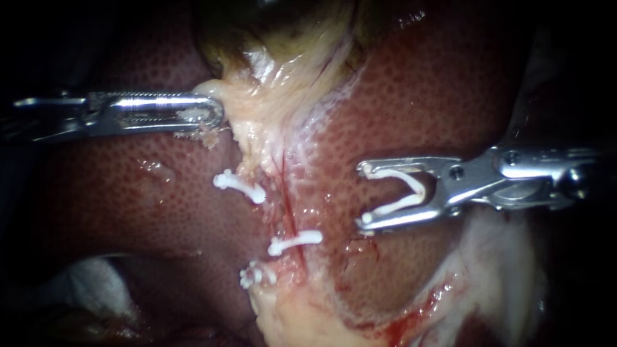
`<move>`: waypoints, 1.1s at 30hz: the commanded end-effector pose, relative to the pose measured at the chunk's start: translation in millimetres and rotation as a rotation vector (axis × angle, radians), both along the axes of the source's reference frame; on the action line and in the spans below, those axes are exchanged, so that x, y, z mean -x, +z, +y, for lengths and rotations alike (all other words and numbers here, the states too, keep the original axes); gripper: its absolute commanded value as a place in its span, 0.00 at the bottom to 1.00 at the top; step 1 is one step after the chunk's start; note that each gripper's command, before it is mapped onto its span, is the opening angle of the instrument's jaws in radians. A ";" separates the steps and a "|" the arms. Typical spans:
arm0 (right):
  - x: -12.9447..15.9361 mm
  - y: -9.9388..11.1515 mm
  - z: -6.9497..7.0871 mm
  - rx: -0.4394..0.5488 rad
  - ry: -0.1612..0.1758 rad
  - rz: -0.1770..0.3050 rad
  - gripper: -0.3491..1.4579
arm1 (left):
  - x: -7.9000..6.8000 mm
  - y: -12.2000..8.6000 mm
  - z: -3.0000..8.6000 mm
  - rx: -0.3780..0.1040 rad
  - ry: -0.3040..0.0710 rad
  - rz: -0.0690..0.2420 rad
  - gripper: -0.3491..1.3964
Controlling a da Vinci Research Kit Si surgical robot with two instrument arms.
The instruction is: Clipping second clip right tube
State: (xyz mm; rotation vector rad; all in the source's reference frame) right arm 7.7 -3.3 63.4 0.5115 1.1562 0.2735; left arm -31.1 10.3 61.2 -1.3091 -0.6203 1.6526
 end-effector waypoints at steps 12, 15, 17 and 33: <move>-7.2 10.7 -4.3 -0.095 -0.040 -0.068 0.47 | 0.3 -0.2 -0.2 0.001 -0.003 0.002 0.00; -8.2 12.4 -4.7 -0.114 -0.045 -0.072 0.47 | 0.3 -0.3 -0.3 0.001 -0.003 0.002 0.00; -8.6 13.1 -4.9 -0.130 -0.048 -0.073 0.47 | 0.3 -0.3 -0.3 0.001 -0.003 0.002 0.00; -10.6 13.4 -6.5 -0.273 -0.118 -0.004 0.43 | 0.7 -0.2 -0.5 0.003 -0.008 0.007 0.00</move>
